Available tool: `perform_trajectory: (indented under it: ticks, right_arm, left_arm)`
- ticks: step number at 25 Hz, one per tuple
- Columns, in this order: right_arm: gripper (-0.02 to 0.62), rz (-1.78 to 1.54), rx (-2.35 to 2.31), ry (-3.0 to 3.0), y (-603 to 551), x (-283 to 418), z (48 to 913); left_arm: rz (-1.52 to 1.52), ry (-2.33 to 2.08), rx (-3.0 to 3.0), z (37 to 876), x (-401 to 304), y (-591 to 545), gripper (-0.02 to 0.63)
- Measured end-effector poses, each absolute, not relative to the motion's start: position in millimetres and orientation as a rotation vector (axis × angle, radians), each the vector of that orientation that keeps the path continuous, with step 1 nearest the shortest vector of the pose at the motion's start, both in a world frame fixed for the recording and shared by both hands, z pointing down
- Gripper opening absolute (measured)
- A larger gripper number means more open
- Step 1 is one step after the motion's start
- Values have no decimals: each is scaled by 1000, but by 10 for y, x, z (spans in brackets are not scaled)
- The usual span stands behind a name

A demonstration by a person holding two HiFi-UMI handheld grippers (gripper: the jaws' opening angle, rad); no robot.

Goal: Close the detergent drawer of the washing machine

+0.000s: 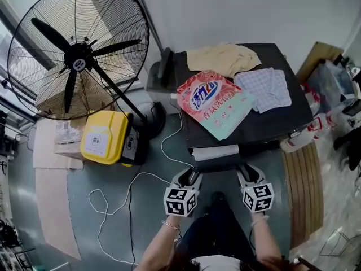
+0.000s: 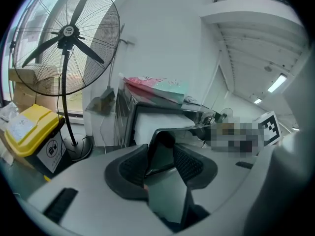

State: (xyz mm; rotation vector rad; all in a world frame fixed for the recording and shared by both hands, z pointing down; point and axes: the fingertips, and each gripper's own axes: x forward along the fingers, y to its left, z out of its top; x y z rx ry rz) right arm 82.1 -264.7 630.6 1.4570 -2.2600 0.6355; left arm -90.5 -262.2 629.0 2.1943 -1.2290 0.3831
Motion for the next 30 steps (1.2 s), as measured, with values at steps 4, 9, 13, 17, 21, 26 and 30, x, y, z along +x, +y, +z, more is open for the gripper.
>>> perform_trajectory:
  ticks: [4, 9, 13, 17, 21, 26, 30]
  right_arm:
    - [150, 635, 1441, -2272, -2724, 816, 6306]
    - [150, 633, 1418, -2281, -2813, 794, 6300]
    - [150, 638, 1410, -2287, -2879, 785, 6295]
    - [152, 651, 1395, -2310, -2900, 785, 6303]
    - [152, 665, 1397, -2324, -2908, 775, 6306]
    - [152, 670, 1395, -2338, -2916, 769, 6312]
    - [156, 680, 1403, -2358, -2955, 774, 6314]
  left_arm:
    - [389, -1237, 2184, 6287, -911, -2695, 176]
    - [386, -1257, 2168, 6288, -930, -2776, 176]
    - [390, -1260, 2153, 6280, -935, -2843, 176]
    - [389, -1265, 2141, 6287, -933, -2858, 178]
    - [382, -1287, 2129, 6287, -936, -2863, 179]
    - [381, -1305, 2122, 6284, -943, -2876, 179]
    - [368, -1337, 2097, 6292, -959, -2908, 179]
